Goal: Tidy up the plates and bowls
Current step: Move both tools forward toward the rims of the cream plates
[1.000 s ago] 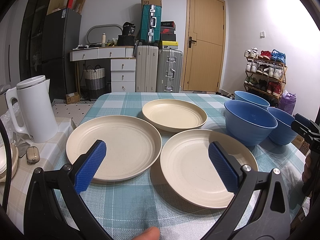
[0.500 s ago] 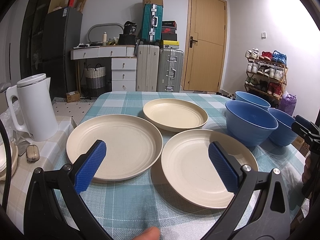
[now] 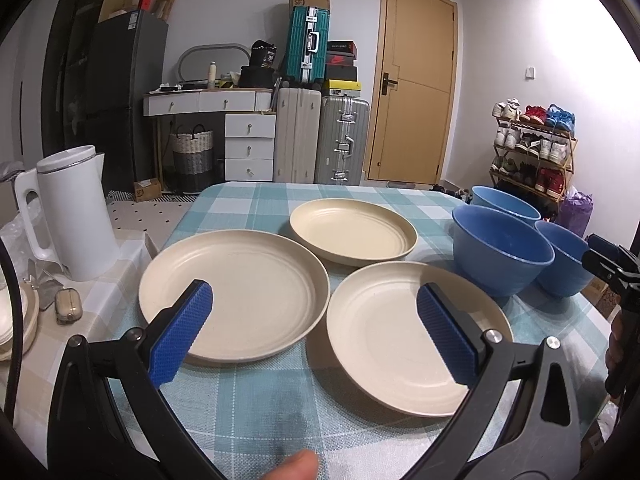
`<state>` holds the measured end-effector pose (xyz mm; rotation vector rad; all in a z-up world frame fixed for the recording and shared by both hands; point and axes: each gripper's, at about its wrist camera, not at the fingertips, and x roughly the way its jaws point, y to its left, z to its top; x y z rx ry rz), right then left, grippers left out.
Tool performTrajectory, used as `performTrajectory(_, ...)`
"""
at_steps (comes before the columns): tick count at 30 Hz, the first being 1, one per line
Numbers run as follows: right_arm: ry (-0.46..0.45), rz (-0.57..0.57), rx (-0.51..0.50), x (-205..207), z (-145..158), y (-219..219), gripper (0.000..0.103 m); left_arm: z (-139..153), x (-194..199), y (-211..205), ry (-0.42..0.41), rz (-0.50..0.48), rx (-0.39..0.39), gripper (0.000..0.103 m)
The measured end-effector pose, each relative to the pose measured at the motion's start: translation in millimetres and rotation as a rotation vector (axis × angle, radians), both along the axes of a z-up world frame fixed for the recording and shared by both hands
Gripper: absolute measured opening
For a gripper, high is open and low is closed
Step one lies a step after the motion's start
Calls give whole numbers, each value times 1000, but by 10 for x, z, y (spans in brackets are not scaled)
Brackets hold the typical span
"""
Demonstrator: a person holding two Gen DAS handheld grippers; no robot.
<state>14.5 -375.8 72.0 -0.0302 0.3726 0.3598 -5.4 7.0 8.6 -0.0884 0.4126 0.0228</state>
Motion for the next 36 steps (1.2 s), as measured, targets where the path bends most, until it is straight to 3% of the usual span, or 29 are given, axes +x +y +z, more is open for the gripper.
performTrajectory(20, 63, 103, 31, 222, 686, 525, 103, 607, -220, 206, 72, 140, -12, 102)
performTrajectory(27, 111, 138, 35, 423, 813, 770, 103, 690, -131, 397, 114, 189, -45, 102)
performTrajectory(36, 135, 186, 16, 602, 862, 1125, 103, 582, 63, 743, 150, 219, -97, 102)
